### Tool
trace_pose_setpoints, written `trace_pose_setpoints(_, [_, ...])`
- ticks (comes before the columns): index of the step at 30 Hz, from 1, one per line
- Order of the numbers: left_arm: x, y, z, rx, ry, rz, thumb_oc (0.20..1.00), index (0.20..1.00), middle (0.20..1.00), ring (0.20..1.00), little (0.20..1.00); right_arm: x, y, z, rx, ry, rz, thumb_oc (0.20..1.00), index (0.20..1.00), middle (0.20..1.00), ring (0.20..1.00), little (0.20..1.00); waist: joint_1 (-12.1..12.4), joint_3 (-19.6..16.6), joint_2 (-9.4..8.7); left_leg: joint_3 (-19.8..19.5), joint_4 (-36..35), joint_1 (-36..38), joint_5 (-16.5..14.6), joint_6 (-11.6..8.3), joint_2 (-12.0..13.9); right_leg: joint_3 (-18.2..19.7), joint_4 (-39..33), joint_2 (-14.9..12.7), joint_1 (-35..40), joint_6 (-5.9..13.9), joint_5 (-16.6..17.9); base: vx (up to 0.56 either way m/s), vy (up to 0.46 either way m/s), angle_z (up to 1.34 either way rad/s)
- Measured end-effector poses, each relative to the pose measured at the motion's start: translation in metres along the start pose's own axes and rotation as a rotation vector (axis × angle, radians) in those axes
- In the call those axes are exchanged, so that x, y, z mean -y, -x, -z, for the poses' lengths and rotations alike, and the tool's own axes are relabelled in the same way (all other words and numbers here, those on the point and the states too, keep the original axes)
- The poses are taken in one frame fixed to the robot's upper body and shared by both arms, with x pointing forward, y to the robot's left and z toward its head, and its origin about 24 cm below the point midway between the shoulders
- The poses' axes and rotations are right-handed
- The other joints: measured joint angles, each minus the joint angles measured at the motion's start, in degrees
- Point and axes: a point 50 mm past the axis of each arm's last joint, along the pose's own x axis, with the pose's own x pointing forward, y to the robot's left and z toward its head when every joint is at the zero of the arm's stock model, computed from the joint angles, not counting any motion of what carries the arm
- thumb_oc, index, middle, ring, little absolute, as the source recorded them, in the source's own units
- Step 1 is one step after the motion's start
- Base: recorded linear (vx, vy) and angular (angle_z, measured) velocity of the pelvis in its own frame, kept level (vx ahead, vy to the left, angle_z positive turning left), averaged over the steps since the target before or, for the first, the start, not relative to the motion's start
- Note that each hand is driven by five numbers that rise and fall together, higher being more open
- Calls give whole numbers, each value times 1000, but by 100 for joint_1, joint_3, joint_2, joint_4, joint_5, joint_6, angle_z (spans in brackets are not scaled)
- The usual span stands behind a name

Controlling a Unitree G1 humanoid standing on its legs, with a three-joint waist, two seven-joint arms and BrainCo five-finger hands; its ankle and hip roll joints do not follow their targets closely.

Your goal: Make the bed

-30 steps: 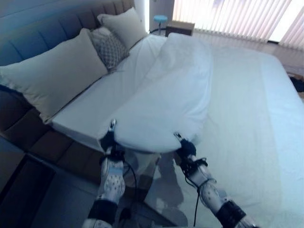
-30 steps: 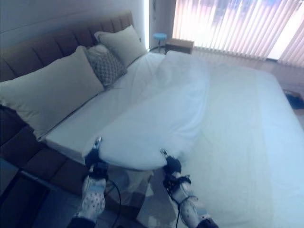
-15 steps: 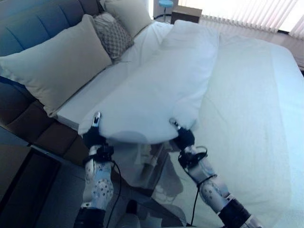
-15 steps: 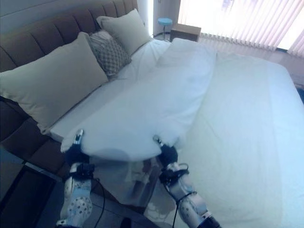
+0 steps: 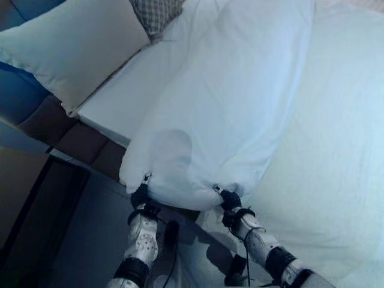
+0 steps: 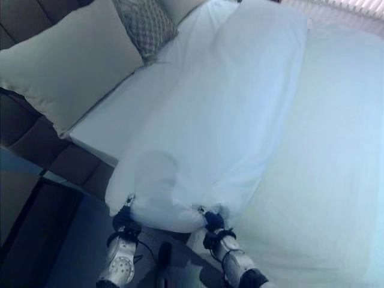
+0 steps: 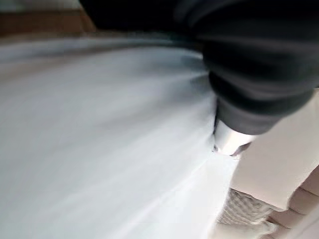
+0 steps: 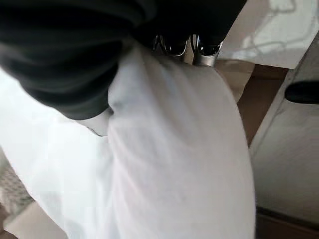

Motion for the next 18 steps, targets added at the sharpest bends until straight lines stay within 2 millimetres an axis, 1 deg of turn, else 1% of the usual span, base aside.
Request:
trace_pose_setpoints(2, [8,-12,-12,32,-35,-11,200,200,200,200,200,-9,-9,-16,30,34,3,200,200,200,200,200,15,152,-1,-5,92,-238,6,8,1,-1,49,-7,-203,-18,15,-44,56,3])
trace_pose_setpoints(4, [18,-20,-24,65,-57,-5,200,200,200,200,200,-15,-15,-29,57,53,-2,200,200,200,200,200,22,339,-12,-3,134,-300,7,10,-4,4,76,-22,-252,-19,20,-30,89,3])
trace_pose_setpoints(5, [22,-25,-32,93,-113,1,200,200,200,200,200,-19,-18,-38,78,73,-3,275,275,275,275,275,22,372,-19,0,206,-456,7,10,-2,4,95,-21,-378,-24,24,-19,81,2])
trace_pose_setpoints(6, [24,-27,-36,107,-131,4,200,200,200,200,200,-21,-19,-42,89,83,-8,598,598,598,598,598,23,381,-20,1,236,-530,7,10,1,5,107,-18,-441,-31,30,-7,71,1])
trace_pose_setpoints(7, [26,-30,-42,131,-145,2,310,310,310,310,310,-24,-20,-48,104,93,-19,1000,1000,1000,1000,1000,25,455,-25,5,252,-562,9,12,4,12,125,-22,-476,-34,35,1,46,-1])
trace_pose_setpoints(8, [27,-31,-45,138,-146,-1,683,683,683,683,683,-25,-20,-49,108,95,-22,1000,1000,1000,1000,1000,27,492,-29,10,262,-561,8,12,3,13,127,-23,-471,-34,35,20,99,0])
trace_pose_setpoints(9, [26,-32,-48,148,-151,-13,1000,1000,1000,1000,1000,-26,-20,-48,107,108,-28,1000,1000,1000,1000,1000,26,500,-31,12,262,-572,8,13,0,16,126,-28,-479,-34,35,26,79,0])
trace_pose_setpoints(13, [20,-32,-51,175,-215,-53,1000,1000,1000,1000,1000,-27,-17,-38,83,211,-87,1000,1000,1000,1000,1000,26,500,-32,82,276,-556,8,13,1,48,127,-66,-479,-30,47,33,67,-3])
trace_pose_setpoints(15, [17,-31,-49,170,-228,-63,1000,1000,1000,1000,1000,-22,-15,-32,64,279,-104,1000,1000,1000,1000,1000,22,500,-32,190,289,-540,21,32,-2,83,136,-85,-474,-24,58,28,46,-7])
trace_pose_setpoints(16, [12,-31,-46,161,-259,-79,1000,1000,1000,1000,1000,-15,-13,-26,43,345,-107,1000,1000,1000,1000,1000,12,500,-33,253,298,-505,20,34,-9,122,172,-107,-476,-22,60,35,48,-11])
trace_pose_setpoints(18, [4,-29,-41,140,-291,-99,1000,1000,1000,1000,1000,-6,-10,-18,13,406,-100,1000,1000,1000,1000,1000,2,501,-35,338,303,-425,20,39,-17,179,207,-121,-450,-16,64,53,38,-17])
